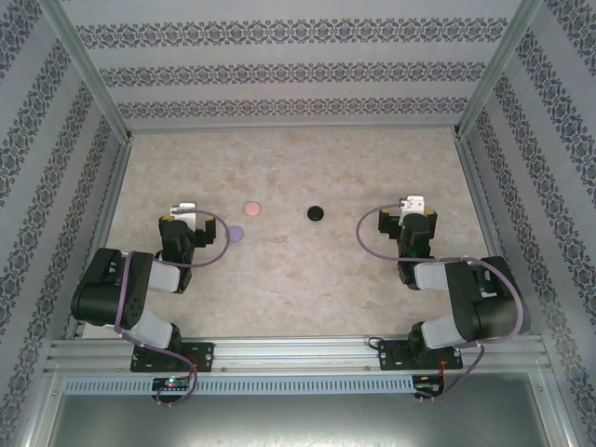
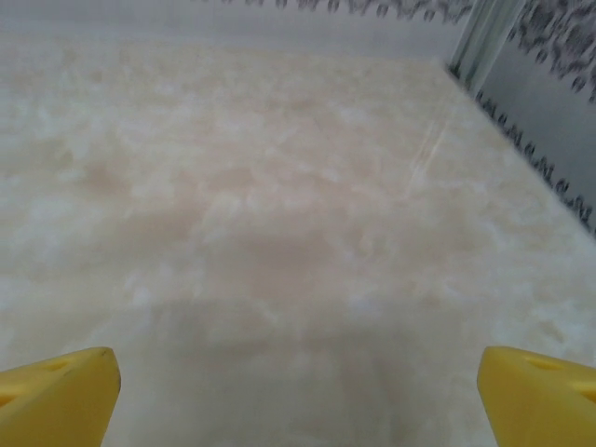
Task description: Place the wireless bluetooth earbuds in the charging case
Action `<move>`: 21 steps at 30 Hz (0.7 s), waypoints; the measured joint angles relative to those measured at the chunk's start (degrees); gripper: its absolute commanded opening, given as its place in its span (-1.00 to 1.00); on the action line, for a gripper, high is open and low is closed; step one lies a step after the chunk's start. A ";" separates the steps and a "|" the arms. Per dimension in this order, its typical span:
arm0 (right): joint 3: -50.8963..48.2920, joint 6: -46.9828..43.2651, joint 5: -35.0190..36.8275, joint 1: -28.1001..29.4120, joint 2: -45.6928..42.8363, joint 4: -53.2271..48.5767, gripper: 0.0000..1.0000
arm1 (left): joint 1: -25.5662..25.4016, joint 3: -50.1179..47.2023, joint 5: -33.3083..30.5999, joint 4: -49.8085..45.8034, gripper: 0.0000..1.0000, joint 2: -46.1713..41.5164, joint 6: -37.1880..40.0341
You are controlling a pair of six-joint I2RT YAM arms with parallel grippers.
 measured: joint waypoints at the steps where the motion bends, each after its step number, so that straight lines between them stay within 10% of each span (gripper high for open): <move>1: -0.13 0.09 -0.37 -0.44 1.27 2.10 0.96 | 0.00 0.37 1.55 0.00 0.99 0.00 0.09; 10: 2.93 1.33 -7.41 -3.78 2.38 0.63 0.96 | 4.24 5.79 12.57 -3.78 0.99 0.13 -0.48; 21: 3.72 1.68 -8.66 -3.93 2.38 -0.50 0.96 | 4.66 6.58 10.36 -7.45 0.99 0.55 -2.12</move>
